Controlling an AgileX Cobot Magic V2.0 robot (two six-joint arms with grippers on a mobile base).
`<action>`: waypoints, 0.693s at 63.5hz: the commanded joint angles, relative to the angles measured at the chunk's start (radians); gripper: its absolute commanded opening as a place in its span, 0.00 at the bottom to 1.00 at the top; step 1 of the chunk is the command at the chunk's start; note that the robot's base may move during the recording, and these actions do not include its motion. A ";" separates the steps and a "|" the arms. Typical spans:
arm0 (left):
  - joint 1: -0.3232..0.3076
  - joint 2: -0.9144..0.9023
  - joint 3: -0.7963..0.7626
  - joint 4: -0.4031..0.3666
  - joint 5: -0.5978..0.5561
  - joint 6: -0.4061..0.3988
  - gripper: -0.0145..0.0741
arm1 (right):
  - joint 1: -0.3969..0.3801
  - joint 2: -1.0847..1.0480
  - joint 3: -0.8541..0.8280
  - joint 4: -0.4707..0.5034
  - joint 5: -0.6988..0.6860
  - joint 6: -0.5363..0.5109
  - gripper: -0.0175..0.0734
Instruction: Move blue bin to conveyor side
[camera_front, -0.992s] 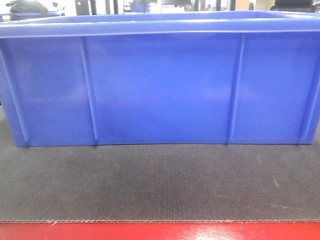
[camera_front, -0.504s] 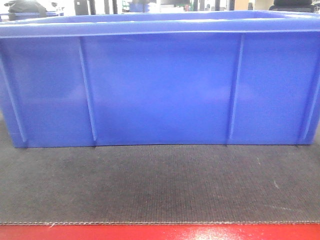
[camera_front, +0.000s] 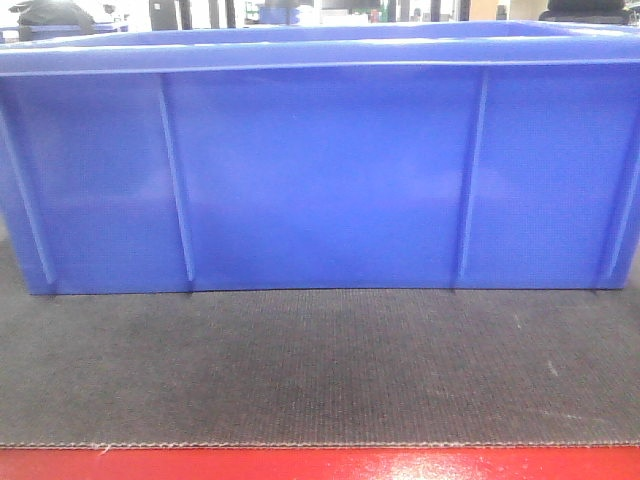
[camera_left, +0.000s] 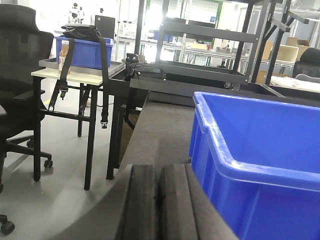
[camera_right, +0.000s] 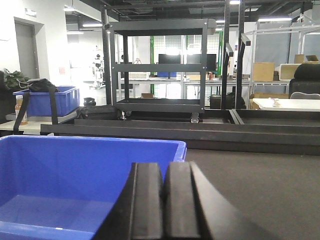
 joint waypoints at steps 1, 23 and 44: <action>-0.008 -0.005 -0.001 0.004 -0.015 -0.001 0.14 | 0.002 -0.005 0.000 0.004 -0.015 -0.009 0.10; -0.008 -0.005 -0.001 0.004 -0.015 -0.001 0.14 | 0.000 -0.030 0.008 0.004 -0.011 -0.009 0.10; -0.008 -0.005 -0.001 0.004 -0.015 -0.001 0.14 | -0.109 -0.241 0.267 0.004 -0.013 -0.009 0.10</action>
